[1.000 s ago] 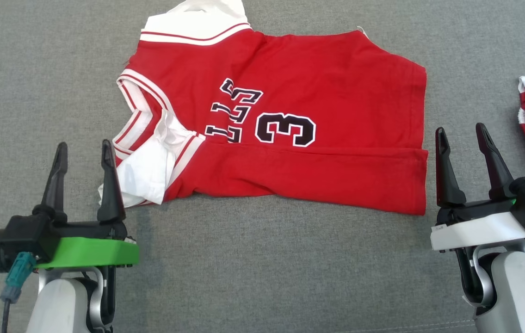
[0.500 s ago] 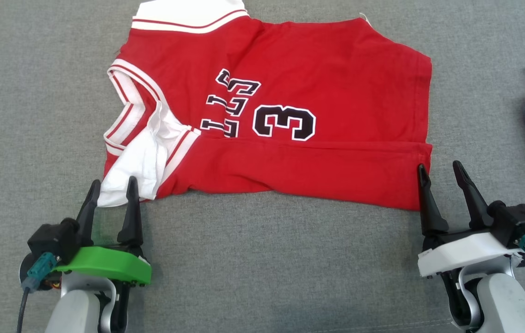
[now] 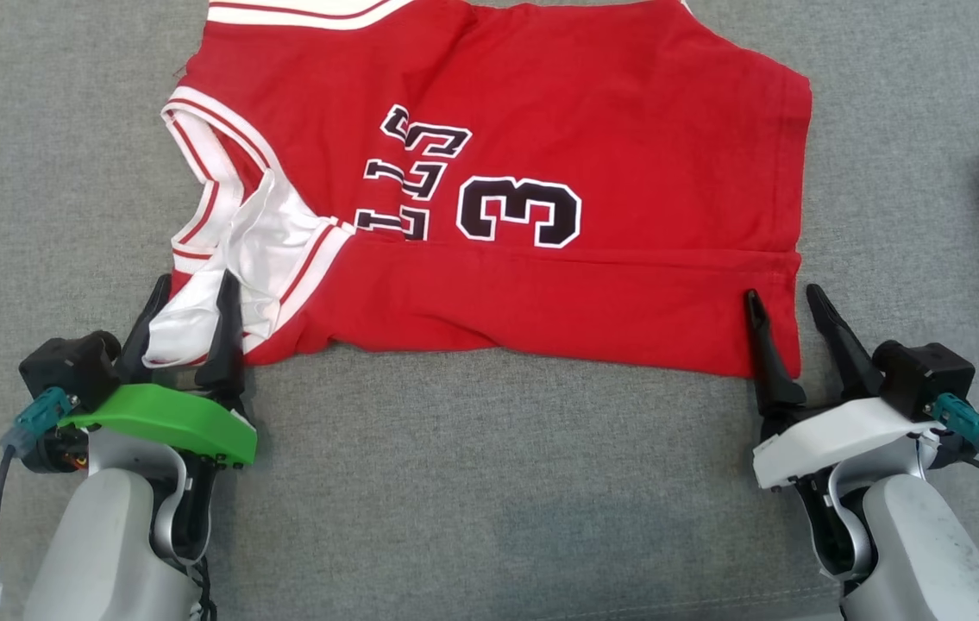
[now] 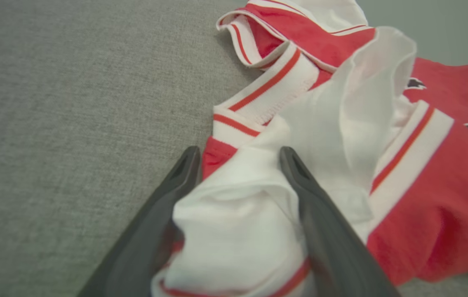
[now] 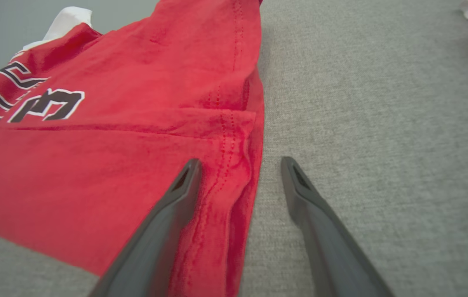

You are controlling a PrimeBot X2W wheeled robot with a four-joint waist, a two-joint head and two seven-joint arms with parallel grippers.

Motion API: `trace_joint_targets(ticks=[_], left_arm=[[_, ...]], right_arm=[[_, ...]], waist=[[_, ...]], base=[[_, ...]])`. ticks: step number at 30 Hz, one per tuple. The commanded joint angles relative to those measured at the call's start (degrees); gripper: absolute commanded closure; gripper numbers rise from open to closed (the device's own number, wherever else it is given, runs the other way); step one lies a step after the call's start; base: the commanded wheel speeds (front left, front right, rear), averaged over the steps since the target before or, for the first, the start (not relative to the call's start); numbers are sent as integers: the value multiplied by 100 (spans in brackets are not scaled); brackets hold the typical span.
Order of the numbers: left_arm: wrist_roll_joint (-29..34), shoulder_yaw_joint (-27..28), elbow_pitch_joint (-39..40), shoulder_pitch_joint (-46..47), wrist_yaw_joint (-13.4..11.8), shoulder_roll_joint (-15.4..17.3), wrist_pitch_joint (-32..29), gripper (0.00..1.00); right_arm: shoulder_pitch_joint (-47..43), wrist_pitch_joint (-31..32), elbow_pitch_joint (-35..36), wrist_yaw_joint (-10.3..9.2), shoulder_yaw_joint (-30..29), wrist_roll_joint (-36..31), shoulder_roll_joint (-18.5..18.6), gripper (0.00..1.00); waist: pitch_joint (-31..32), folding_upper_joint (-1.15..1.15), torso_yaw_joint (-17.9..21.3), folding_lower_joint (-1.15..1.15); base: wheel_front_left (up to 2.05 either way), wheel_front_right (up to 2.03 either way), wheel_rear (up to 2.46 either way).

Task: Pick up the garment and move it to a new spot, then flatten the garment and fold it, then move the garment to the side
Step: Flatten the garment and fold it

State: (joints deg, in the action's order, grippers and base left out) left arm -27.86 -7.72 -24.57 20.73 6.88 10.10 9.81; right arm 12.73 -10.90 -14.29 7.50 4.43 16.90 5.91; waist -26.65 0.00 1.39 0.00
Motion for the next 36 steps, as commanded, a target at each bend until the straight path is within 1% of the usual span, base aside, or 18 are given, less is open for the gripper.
trace_joint_targets(ticks=[1,2,3,4,5,6,7,11,14,15,19,21,22,23,24,29,32,36], left_arm=[[-32,-83,-190,13,30,4,-132,0],[-106,-101,-252,37,33,11,-168,0],[-154,-130,-314,54,39,29,-217,0],[-195,-161,-381,80,46,46,-268,0],[-233,-188,-426,88,51,55,-288,34],[-273,-207,-463,101,48,59,-296,83],[-308,-227,-499,111,49,68,-309,100],[-485,-298,-529,139,62,40,-196,100],[-715,-307,-404,87,67,49,-89,100],[-908,-332,-224,-20,68,62,-45,100],[-1251,-351,276,-307,70,186,-59,100],[-1350,-326,559,-518,69,261,-70,100],[-1350,-326,559,-518,69,261,-70,100],[-1421,-294,719,-634,68,270,-75,100],[-1428,-265,867,-766,44,289,-92,100],[-1531,-219,1650,-1508,-227,327,-245,100],[-1579,-234,2019,-1910,-396,333,-374,100],[-1609,-276,2396,-2326,-594,330,-557,100]], right_arm=[[36,79,-100,-3,36,41,10,0],[50,96,-137,-3,65,85,14,0],[72,129,-183,-4,91,120,21,6],[83,182,-225,-4,133,156,35,32],[91,195,-253,-3,164,205,44,83],[95,235,-280,-3,196,242,56,100],[93,295,-312,-3,236,280,67,100],[90,276,-265,-7,316,403,169,100],[59,222,-109,-7,304,471,234,100],[5,205,64,-7,281,502,311,100],[-199,328,500,-7,236,592,470,100],[-376,458,724,-7,204,633,568,100],[-376,458,724,-7,204,633,568,100],[-464,526,849,-7,202,632,623,100],[-555,597,964,-7,193,668,663,100],[-1074,958,1457,-7,34,774,828,100],[-1366,1129,1598,-7,-137,827,869,100],[-1567,1236,1604,-7,-256,842,859,100]], waist=[[-19,0,10,0],[-25,0,16,0],[-27,0,24,0],[-25,0,30,0],[-23,0,33,0],[-20,0,32,0],[-15,0,31,0],[14,0,18,0],[50,0,-3,0],[78,0,-26,0],[153,0,-98,0],[213,0,-140,0],[213,0,-140,0],[242,0,-160,0],[278,0,-178,0],[455,0,-295,0],[556,0,-353,0],[648,0,-378,0]], base=[[0,0,0],[0,0,0],[0,0,0],[0,0,0],[0,0,0],[0,0,0],[0,0,0],[0,0,0],[0,0,0],[0,0,0],[0,0,0],[0,0,0],[0,0,0],[0,0,0],[0,0,0],[0,0,0],[0,0,0],[0,0,0]])
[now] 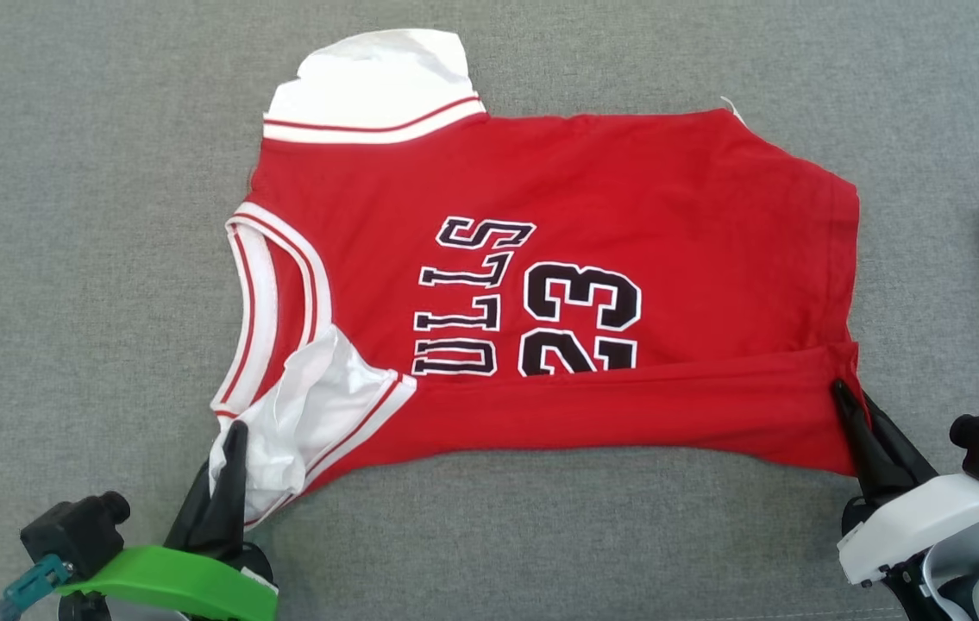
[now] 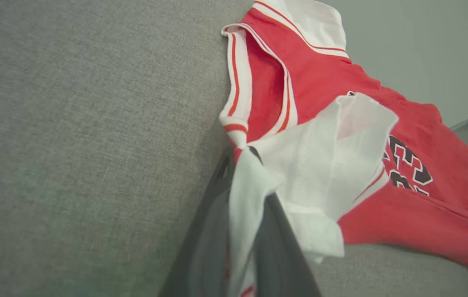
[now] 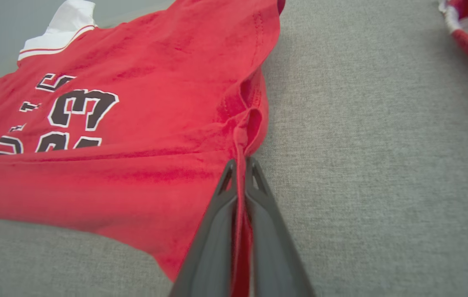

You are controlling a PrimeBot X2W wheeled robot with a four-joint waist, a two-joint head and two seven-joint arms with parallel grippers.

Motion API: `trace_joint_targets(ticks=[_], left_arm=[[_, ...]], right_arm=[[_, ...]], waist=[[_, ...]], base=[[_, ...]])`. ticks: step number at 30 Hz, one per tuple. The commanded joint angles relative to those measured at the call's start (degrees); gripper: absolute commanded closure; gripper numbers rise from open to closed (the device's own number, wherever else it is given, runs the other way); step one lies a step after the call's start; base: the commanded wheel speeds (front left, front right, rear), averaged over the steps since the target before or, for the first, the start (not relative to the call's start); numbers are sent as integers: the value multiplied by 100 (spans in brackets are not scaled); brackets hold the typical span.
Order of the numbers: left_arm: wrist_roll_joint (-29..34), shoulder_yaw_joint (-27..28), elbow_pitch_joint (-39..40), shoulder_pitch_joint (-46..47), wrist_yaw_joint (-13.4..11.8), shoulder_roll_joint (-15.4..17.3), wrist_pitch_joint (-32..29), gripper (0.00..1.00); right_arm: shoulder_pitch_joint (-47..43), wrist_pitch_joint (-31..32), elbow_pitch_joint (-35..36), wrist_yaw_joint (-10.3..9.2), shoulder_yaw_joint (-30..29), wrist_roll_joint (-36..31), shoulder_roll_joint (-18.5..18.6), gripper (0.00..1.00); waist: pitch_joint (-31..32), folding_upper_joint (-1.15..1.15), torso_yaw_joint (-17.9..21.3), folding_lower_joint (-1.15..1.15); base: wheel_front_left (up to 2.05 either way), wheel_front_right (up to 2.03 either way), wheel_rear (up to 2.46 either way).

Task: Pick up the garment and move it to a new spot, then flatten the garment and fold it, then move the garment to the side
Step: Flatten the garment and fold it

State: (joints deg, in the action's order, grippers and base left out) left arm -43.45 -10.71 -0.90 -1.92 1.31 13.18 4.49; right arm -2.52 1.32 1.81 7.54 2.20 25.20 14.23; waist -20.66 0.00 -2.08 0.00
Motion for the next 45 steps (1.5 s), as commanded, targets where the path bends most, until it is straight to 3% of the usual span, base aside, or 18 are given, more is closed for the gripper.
trace_joint_targets(ticks=[1,4,5,6,7,18,27,38,45], left_arm=[[-52,-2,91,-130,-67,6,-58,100],[87,-144,137,-161,-181,28,-201,100],[120,-185,130,-125,-200,7,-224,100],[142,-210,105,-90,-232,-19,-241,56],[195,-246,67,-40,-234,-10,-246,0],[1369,-124,166,678,-695,67,855,0],[2026,25,358,932,-931,186,1027,0],[2101,51,407,1149,-871,154,1056,0],[2113,-161,201,2539,-481,273,705,0]], right_arm=[[-41,19,-48,-11,-44,-12,38,100],[24,18,-204,-11,-10,29,-19,100],[66,6,-266,-11,10,20,-19,89],[111,-59,-311,-11,23,7,-30,45],[142,-77,-351,-11,36,-14,-43,0],[707,-1092,0,-9,-569,-901,-524,0],[943,-1274,136,-9,-529,-1283,-707,0],[940,-1262,120,-9,-505,-1221,-780,0],[1193,-1210,243,-9,-384,-1209,-758,0]], waist=[[60,0,-34,0],[89,0,-57,0],[100,0,-60,0],[114,0,-53,0],[123,0,-44,0],[281,0,209,0],[416,0,300,0],[339,0,240,0],[-5,0,330,0]], base=[[0,0,0],[0,0,0],[0,0,0],[0,0,0],[0,0,0],[0,0,0],[0,0,0],[0,0,0],[0,0,0]])
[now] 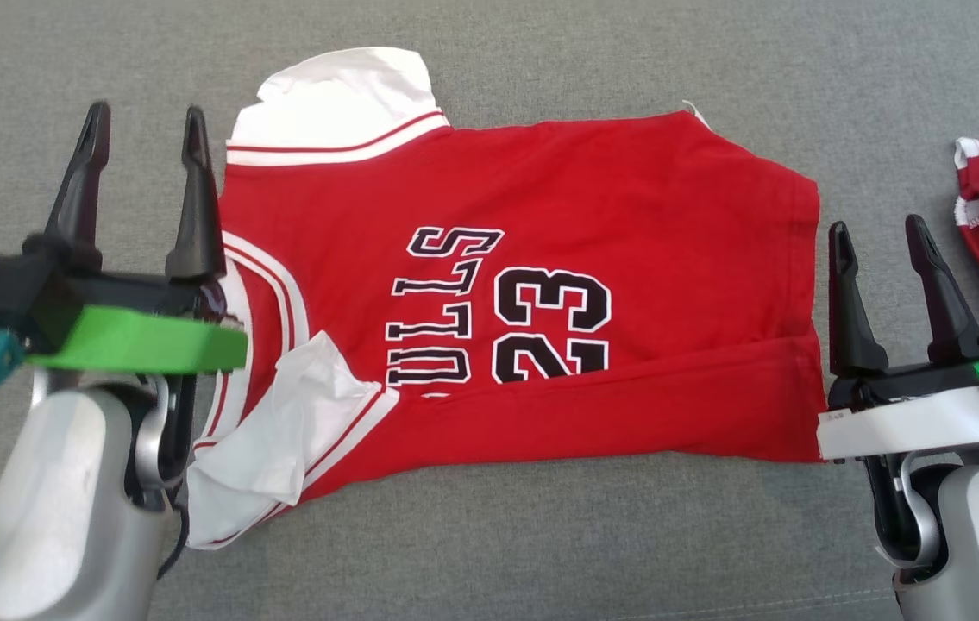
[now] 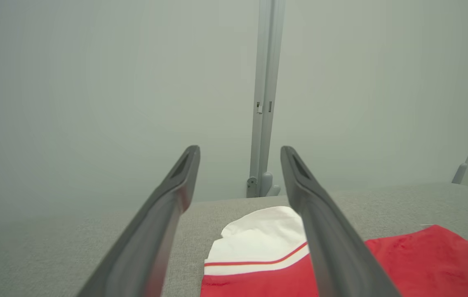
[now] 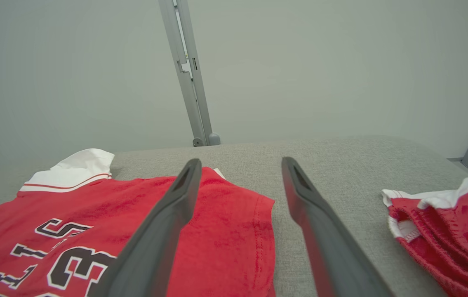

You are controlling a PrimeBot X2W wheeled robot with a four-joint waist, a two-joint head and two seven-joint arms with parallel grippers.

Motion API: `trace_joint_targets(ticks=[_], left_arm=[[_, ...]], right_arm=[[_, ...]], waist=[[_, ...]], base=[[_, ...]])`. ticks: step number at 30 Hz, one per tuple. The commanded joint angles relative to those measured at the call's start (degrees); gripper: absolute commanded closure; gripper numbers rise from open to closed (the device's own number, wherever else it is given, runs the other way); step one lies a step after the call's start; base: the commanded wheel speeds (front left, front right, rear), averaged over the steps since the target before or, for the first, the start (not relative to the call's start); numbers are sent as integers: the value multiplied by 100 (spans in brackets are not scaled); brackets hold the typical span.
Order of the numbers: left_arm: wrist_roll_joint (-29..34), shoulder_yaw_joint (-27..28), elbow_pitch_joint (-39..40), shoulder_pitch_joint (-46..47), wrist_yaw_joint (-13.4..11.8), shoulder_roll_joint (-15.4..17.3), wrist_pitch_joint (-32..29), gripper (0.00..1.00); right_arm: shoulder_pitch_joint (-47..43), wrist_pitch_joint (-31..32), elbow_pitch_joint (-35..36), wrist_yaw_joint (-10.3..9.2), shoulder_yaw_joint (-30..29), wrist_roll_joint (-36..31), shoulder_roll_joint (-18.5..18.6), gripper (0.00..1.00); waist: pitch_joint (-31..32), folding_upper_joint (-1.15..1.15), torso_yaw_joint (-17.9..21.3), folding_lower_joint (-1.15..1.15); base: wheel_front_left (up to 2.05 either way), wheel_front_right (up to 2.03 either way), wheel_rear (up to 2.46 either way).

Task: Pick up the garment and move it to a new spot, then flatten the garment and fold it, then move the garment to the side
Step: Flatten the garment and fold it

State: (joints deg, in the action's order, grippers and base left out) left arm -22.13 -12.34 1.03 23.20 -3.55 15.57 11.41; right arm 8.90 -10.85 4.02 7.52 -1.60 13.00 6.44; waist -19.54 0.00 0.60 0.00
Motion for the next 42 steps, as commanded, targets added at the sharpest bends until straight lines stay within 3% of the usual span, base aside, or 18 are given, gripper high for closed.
trace_joint_targets(ticks=[1,7,11,22,23,24,34,42], left_arm=[[-47,-40,-131,273,90,51,-118,0],[-362,-233,-1567,1606,628,86,-930,0],[-544,-343,-2739,2244,848,82,-1333,0],[-876,-437,-4850,3241,1039,112,-1872,0],[-884,-457,-4942,3275,1052,101,-1858,53],[-905,-474,-5024,3300,1057,81,-1845,100],[-1026,-755,-5469,3547,1104,-12,-1507,100],[-1228,-1216,-5487,3726,1112,-282,-1282,100]], right_arm=[[96,0,25,-7,28,21,22,0],[393,-80,-47,-7,258,76,-14,0],[572,-154,-167,-7,402,123,-65,0],[902,-298,-509,-7,578,244,-28,0],[924,-302,-530,-7,557,269,-4,0],[949,-306,-554,-7,529,294,24,0],[1867,-74,-1251,-6,274,834,655,0],[3060,202,-2461,-6,973,1373,1183,0]], waist=[[-176,0,97,0],[-571,0,371,0],[-780,0,523,0],[-1039,0,668,0],[-1036,0,663,0],[-1031,0,656,0],[-994,0,508,0],[-1071,0,137,0]], base=[[0,0,0],[0,0,0],[0,0,0],[0,0,0],[0,0,0],[0,0,0],[0,0,0],[0,0,0]])
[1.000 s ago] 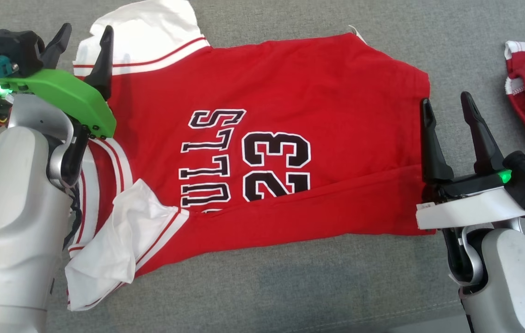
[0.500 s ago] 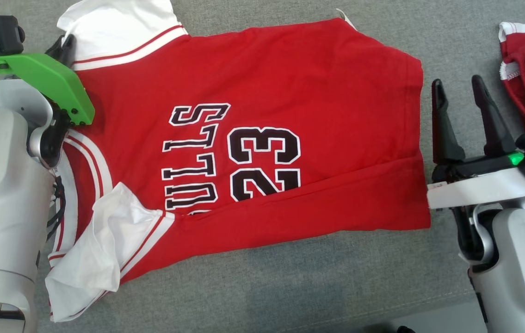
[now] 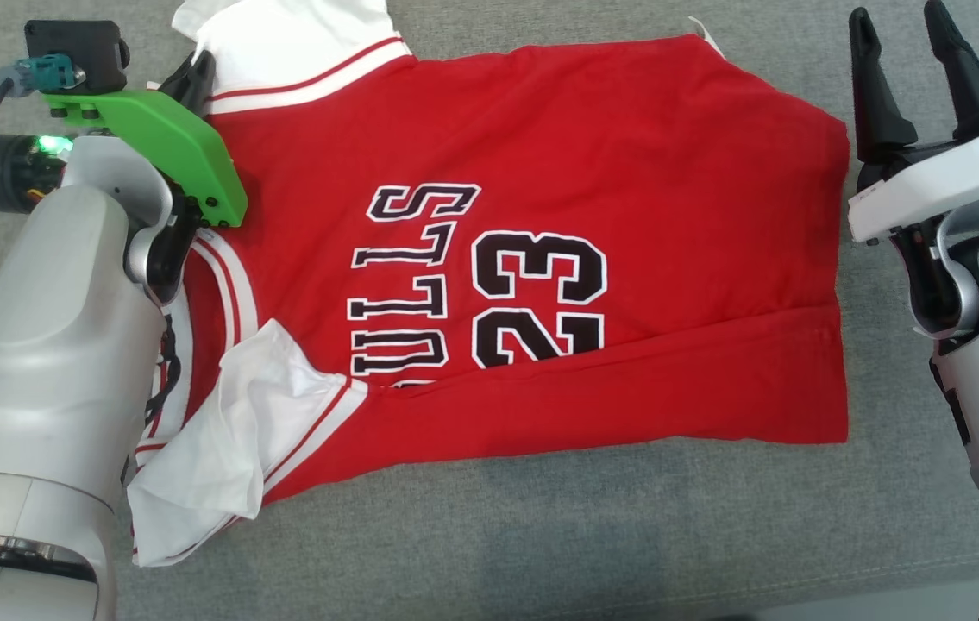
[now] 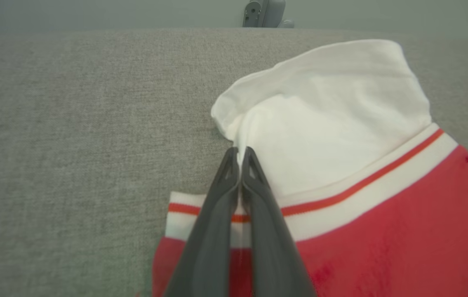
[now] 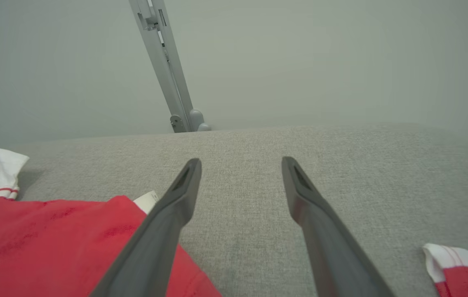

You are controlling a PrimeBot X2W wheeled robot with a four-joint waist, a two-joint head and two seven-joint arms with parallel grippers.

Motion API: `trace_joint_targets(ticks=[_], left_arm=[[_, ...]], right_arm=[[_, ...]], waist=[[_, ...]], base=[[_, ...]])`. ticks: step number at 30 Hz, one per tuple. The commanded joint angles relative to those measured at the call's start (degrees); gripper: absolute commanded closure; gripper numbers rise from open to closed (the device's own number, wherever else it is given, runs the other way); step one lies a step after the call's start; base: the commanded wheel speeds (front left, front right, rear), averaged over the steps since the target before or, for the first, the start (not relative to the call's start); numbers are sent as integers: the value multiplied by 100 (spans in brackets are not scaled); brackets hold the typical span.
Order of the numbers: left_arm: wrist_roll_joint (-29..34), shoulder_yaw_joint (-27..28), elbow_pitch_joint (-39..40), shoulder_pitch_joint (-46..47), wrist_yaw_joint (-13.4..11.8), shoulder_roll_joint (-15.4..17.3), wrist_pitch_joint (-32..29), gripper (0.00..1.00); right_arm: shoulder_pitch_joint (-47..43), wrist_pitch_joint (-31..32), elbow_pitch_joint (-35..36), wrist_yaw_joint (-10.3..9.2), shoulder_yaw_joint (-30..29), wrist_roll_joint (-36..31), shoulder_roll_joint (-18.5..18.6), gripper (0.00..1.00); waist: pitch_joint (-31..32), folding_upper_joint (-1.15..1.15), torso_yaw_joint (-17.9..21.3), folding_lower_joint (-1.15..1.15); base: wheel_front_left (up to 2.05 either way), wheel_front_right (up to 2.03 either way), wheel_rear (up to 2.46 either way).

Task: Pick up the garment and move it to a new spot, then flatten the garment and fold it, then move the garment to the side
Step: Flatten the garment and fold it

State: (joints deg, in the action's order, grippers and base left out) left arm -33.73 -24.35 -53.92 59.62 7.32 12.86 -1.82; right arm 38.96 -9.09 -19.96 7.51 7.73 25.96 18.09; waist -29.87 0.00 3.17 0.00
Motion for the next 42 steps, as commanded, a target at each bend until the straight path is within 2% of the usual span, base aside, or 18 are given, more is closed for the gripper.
trace_joint_targets(ticks=[1,6,11,12,13,14,19,24,33,37,42], left_arm=[[-103,-80,9,105,24,-38,61,100],[-283,-338,-32,150,24,-79,165,100],[-464,-522,-116,181,20,-14,261,100],[-472,-549,-134,194,20,2,294,100],[-505,-576,-148,208,20,12,313,100],[-541,-599,-148,231,20,20,367,100],[-657,-687,-169,329,21,43,638,100],[-724,-750,-113,491,20,93,992,100],[-880,-849,176,452,20,117,1399,100],[-1063,-911,739,139,20,227,1577,100],[-1151,-829,1898,-672,20,577,1679,100]], right_arm=[[159,62,-220,-5,194,105,72,0],[425,207,-733,-5,1062,521,273,0],[459,410,-831,-5,1881,1108,551,2],[490,437,-837,-5,1996,1206,601,53],[516,418,-845,-5,2083,1293,650,73],[544,399,-840,-5,2177,1384,694,100],[835,279,-820,-5,2451,1672,916,100],[1214,24,-895,-5,2486,1640,1131,100],[1381,-168,-1046,-5,2509,1559,1114,100],[1177,-297,-818,-5,2520,1579,1199,100],[561,-445,-128,-5,2326,1499,1396,100]], waist=[[-47,0,-168,0],[-67,0,-325,0],[-60,0,-334,0],[-61,0,-328,0],[-62,0,-321,0],[-63,0,-318,0],[-37,0,-319,0],[16,0,-349,0],[66,0,-419,0],[81,0,-434,0],[113,0,-442,0]], base=[[0,0,0],[0,0,0],[0,0,0],[0,0,0],[0,0,0],[0,0,0],[0,0,0],[0,0,0],[0,0,0],[0,0,0],[0,0,0]])
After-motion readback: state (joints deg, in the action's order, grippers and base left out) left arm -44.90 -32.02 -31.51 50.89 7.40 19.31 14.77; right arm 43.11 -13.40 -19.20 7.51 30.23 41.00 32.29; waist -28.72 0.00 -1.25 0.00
